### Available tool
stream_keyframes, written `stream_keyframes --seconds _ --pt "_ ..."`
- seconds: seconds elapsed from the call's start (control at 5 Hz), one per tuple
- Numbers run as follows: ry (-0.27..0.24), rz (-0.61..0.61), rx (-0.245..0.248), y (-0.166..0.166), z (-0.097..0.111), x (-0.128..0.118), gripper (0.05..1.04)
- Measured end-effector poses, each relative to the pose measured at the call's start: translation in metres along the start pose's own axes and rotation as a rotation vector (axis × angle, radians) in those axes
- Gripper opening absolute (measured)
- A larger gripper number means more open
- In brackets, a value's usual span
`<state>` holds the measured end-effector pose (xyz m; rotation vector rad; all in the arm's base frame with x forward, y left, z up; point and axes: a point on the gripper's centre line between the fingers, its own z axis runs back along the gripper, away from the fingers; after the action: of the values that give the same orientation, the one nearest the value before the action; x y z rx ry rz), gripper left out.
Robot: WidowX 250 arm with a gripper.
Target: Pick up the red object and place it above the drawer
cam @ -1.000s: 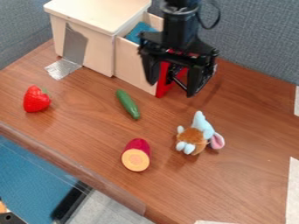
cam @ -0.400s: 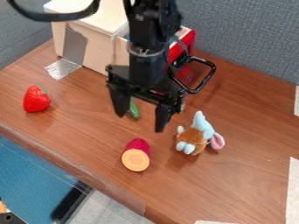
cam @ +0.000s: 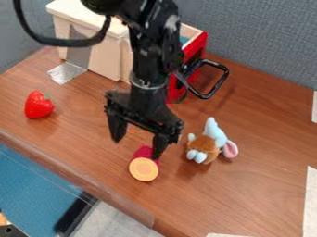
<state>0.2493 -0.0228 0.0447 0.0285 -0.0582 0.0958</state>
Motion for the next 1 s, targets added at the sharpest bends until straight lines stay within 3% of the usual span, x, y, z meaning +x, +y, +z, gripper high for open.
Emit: stream_keyframes --seconds 0.6,1.0 --pt "0.08 0.038 0.044 0.002 -0.042 -0.013 1.001" --pt "0.08 0.029 0.046 0.008 -0.044 -0.005 1.001"
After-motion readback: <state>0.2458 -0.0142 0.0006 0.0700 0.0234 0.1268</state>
